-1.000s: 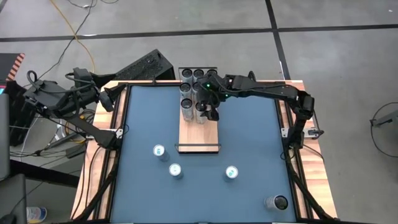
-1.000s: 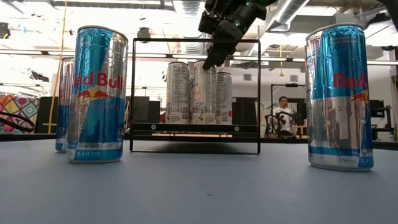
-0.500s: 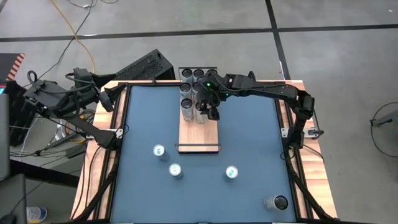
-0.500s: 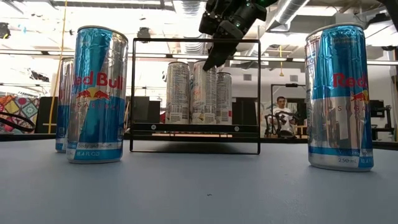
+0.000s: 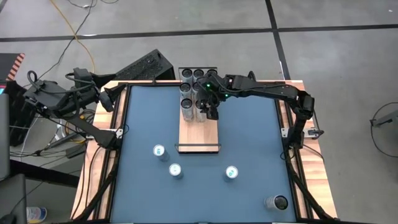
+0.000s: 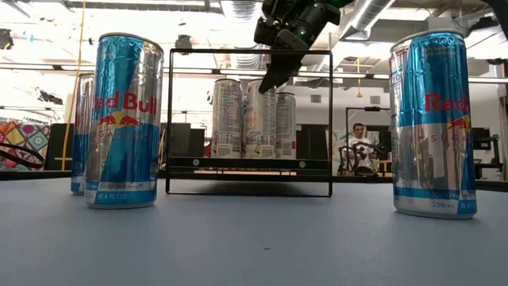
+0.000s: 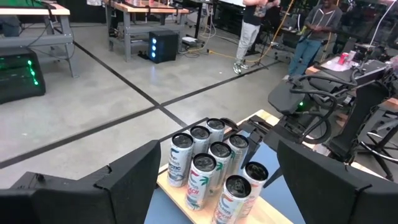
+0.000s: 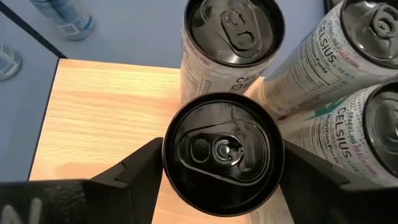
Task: Place canned beverage on shelf
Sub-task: Put the left white-yellow soda can on the shelf
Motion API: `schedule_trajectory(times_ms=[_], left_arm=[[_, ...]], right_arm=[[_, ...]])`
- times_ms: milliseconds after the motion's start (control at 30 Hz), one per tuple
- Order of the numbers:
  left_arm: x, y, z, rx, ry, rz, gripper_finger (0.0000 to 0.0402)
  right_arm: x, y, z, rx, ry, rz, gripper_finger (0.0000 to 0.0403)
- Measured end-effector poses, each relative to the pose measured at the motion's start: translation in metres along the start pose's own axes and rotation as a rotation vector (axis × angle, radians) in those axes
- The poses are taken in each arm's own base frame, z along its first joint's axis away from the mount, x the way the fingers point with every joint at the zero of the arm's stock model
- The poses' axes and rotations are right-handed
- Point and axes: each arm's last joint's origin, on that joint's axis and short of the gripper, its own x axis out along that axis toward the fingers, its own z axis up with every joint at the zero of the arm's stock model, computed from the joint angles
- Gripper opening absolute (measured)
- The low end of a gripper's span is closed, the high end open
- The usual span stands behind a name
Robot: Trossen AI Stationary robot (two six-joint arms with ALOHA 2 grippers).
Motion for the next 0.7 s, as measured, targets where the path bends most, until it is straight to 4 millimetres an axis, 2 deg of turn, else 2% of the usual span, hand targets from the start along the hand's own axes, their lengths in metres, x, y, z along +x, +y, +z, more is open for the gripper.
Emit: schedule_trajectory(times_ms=[400,700], left_arm=[[0.0,0.0001,-0.0002,0.002,0.001,0.0,0.0309],[0.0,0.0007,-0.0012,0.017,0.007,0.003,0.0309]], right_arm=[[0.0005,0.0015,0.0031,0.06,0.0,-0.076,0.028],[0.0005,0.0012,0.0044,0.179,-0.017,-0.079,0.028]])
